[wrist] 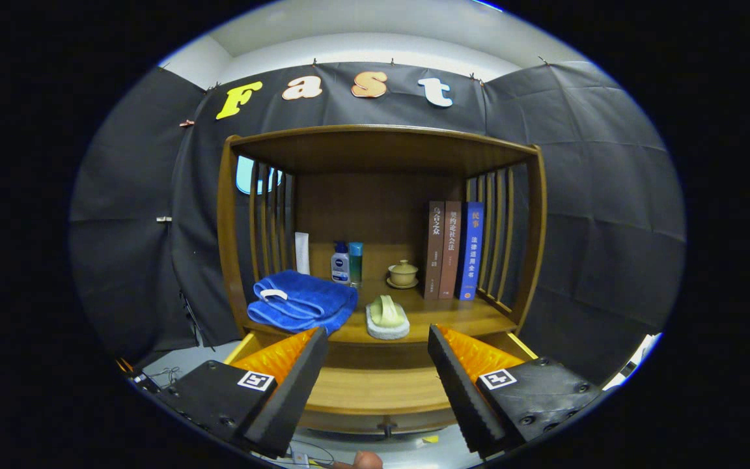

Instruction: Pull open the drawer, take out the items inside it, and place them on the countertop above the cabinet.

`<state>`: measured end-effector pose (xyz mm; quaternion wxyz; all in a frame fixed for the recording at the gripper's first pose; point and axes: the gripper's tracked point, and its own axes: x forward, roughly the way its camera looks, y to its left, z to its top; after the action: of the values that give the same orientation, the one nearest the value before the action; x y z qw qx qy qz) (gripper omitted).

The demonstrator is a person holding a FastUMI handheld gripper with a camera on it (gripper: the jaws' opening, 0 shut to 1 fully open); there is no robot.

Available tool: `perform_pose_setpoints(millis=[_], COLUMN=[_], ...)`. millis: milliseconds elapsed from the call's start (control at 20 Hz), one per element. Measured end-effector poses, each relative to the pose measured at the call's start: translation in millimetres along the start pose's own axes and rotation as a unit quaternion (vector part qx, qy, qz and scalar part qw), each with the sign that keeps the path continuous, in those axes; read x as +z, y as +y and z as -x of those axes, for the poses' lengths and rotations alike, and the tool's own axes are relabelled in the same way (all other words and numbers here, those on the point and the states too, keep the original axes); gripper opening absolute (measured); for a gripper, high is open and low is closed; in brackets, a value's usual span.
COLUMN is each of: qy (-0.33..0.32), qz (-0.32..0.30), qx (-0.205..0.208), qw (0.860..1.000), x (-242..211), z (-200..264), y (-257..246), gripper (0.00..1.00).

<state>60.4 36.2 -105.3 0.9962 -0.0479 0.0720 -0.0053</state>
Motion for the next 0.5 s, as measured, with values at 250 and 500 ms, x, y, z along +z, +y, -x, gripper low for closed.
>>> perform_pose_setpoints(millis=[250,500], qy=[0.007,0.014], qz=[-0.020,-0.026], qx=[-0.020,-0.020], qw=[1.000,0.999], x=[-62,-122], z=[38,46], y=[-17,-14], gripper=[0.99,0.98])
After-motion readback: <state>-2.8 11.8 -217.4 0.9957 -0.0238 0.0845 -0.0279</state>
